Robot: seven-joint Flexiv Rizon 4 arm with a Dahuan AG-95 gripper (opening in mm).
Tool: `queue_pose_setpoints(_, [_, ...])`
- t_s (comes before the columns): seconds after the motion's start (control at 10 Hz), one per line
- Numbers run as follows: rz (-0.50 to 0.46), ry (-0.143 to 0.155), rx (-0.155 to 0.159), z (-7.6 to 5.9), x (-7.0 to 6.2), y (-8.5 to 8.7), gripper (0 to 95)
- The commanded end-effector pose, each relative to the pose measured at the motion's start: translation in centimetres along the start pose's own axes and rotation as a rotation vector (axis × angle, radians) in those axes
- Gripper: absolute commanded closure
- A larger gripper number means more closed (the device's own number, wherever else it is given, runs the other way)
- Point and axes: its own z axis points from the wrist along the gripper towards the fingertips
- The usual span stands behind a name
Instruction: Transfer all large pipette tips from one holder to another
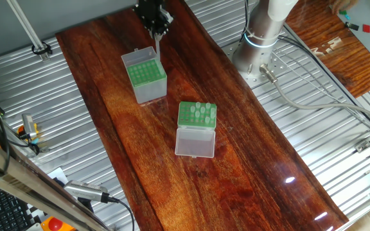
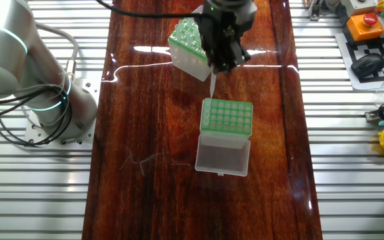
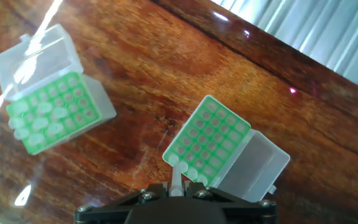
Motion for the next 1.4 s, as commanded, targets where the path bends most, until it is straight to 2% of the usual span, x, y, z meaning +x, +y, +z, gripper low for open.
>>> queue_pose_setpoints(0.1, [-0.050, -0.011, -0.001, 1.0, 0.8, -3.0, 95.0])
queue_pose_setpoints(0.5, [-0.062, -0.012, -0.006, 2.7, 1.0, -4.1, 95.0])
queue_pose_setpoints(0.8, [-0.074, -0.014, -0.007, 3.4, 1.6, -4.0, 95.0])
queue_pose_setpoints(1.4, [-0.085, -0.011, -0.001, 4.6, 1.6, -4.4, 95.0])
